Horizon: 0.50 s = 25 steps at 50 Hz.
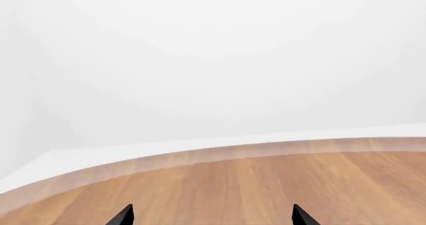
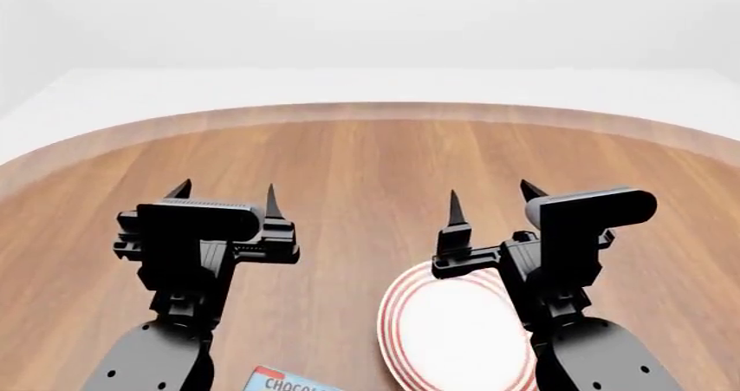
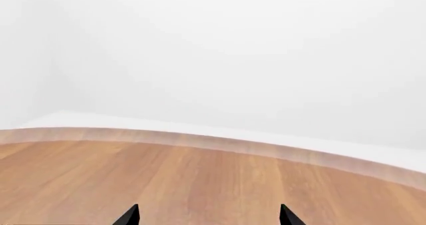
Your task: Put the chocolate pudding to the right of the plate.
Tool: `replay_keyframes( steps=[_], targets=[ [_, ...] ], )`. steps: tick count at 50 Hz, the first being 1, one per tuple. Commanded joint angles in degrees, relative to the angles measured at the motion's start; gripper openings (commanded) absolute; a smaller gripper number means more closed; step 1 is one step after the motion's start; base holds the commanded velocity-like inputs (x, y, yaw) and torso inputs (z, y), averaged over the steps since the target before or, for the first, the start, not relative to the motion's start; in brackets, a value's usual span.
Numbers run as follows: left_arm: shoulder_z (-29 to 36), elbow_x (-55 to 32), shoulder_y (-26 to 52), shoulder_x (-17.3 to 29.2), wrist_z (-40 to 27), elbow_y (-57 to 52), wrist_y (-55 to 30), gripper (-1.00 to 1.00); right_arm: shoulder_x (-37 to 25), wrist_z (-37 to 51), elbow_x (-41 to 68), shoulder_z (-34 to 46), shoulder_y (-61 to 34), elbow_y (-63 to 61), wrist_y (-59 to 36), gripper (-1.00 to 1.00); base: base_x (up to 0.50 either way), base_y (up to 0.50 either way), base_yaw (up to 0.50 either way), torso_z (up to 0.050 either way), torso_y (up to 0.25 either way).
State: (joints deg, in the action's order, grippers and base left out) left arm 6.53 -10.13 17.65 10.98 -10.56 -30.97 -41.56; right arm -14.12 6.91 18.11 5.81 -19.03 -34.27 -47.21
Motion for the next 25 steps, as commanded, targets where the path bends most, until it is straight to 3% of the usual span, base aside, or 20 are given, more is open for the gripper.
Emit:
replay_keyframes(
  steps=[1,10,25],
  targets=[
    [0.21,-0.35,-0.19,0.28,-0.32,0.03,0.25,1.0,-0.5,0.25,0.05,0.58,0.07,-0.21,0.09,1.0,0.0,0.0,0.0,0.0,0.0],
    [0.27,-0.65,-0.27,0.53,-0.53,0.08,0.39,1.0,-0.76,2.49,1.25,-0.07,-2.19,-1.85,-7.45,1.0,0.0,0.0,0.0,0.0,0.0],
    [0.36,-1.09,-0.09,0.91,-0.9,0.36,0.65,1.0,-3.78,0.3,13.04,-5.09,-9.35,-18.97,-37.26,1.0,0.0,0.0,0.0,0.0,0.001]
  ],
)
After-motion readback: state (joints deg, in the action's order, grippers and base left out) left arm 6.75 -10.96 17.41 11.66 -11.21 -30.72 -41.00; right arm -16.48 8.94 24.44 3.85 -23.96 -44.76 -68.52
